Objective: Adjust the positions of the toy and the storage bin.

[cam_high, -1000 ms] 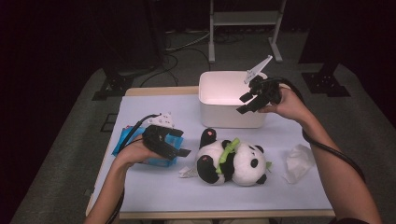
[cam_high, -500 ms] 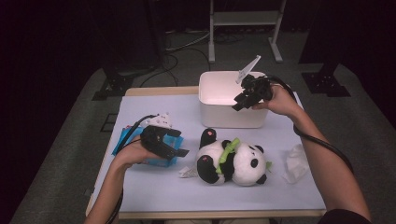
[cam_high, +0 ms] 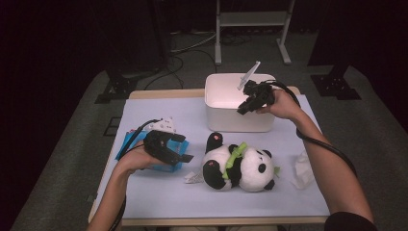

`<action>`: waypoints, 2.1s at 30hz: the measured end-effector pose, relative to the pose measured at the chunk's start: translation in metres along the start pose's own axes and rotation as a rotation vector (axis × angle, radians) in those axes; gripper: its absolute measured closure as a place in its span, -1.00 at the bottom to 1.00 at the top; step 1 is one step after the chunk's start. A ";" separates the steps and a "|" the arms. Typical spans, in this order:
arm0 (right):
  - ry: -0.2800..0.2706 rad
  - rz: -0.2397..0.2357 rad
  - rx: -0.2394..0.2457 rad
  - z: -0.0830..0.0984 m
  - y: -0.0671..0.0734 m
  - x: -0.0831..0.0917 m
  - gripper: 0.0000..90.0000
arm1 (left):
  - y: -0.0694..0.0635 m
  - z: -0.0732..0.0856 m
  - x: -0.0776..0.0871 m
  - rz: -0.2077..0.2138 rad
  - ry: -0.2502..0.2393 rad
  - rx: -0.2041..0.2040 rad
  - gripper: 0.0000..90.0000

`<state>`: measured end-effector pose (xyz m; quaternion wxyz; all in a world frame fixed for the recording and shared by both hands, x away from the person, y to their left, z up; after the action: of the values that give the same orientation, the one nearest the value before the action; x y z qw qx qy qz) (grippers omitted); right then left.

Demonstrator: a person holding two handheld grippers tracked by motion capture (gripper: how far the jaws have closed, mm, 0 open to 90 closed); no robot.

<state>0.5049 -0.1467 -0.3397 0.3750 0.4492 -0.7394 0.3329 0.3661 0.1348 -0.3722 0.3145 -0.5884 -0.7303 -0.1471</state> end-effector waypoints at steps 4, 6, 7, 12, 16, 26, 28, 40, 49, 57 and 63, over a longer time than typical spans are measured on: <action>-0.009 -0.010 -0.004 0.001 -0.002 0.000 0.82 | 0.001 0.001 0.001 -0.003 0.000 0.003 -0.61; -0.004 -0.013 -0.001 0.001 -0.001 0.000 0.83 | 0.001 0.001 0.001 -0.005 0.001 0.005 -0.61; -0.003 -0.012 -0.005 0.001 -0.001 0.000 0.83 | 0.001 0.001 0.001 -0.005 0.002 0.005 -0.61; -0.001 -0.023 0.010 0.001 0.001 0.001 0.85 | 0.001 0.001 0.001 -0.005 0.002 0.005 -0.61; -0.005 -0.035 0.012 0.001 0.005 0.002 0.88 | 0.001 0.002 0.002 -0.006 0.001 0.008 -0.61; 0.001 -0.065 0.033 0.005 0.019 0.008 0.90 | 0.001 0.003 0.002 -0.007 0.005 0.009 -0.62; 0.000 -0.071 0.029 0.007 0.023 0.009 0.90 | 0.000 0.003 0.002 -0.007 0.001 0.009 -0.62; -0.011 -0.072 0.030 0.011 0.040 0.014 0.90 | -0.001 0.003 0.001 -0.007 0.012 0.005 -0.63; -0.012 -0.082 0.042 0.011 0.051 0.016 0.93 | 0.000 0.005 0.002 -0.014 0.021 0.004 -0.63; -0.011 -0.084 0.049 0.012 0.059 0.018 0.93 | -0.001 0.003 0.002 -0.012 0.023 -0.003 -0.63; -0.017 -0.090 0.054 0.013 0.063 0.019 0.93 | -0.001 0.003 0.001 -0.012 0.024 -0.001 -0.63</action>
<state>0.4377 -0.1415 -0.3397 0.3712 0.4945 -0.7125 0.3317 0.3641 0.1377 -0.3737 0.3221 -0.5823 -0.7298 -0.1566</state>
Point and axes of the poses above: each handheld gripper's, and its own axes: x roughly backward along the jaws, z roughly out of its underside, y roughly to its left, the point moved 4 cm from there along -x, roughly forward along the jaws, and after that the axes turned 7 degrees about z, right-handed, at the moved point
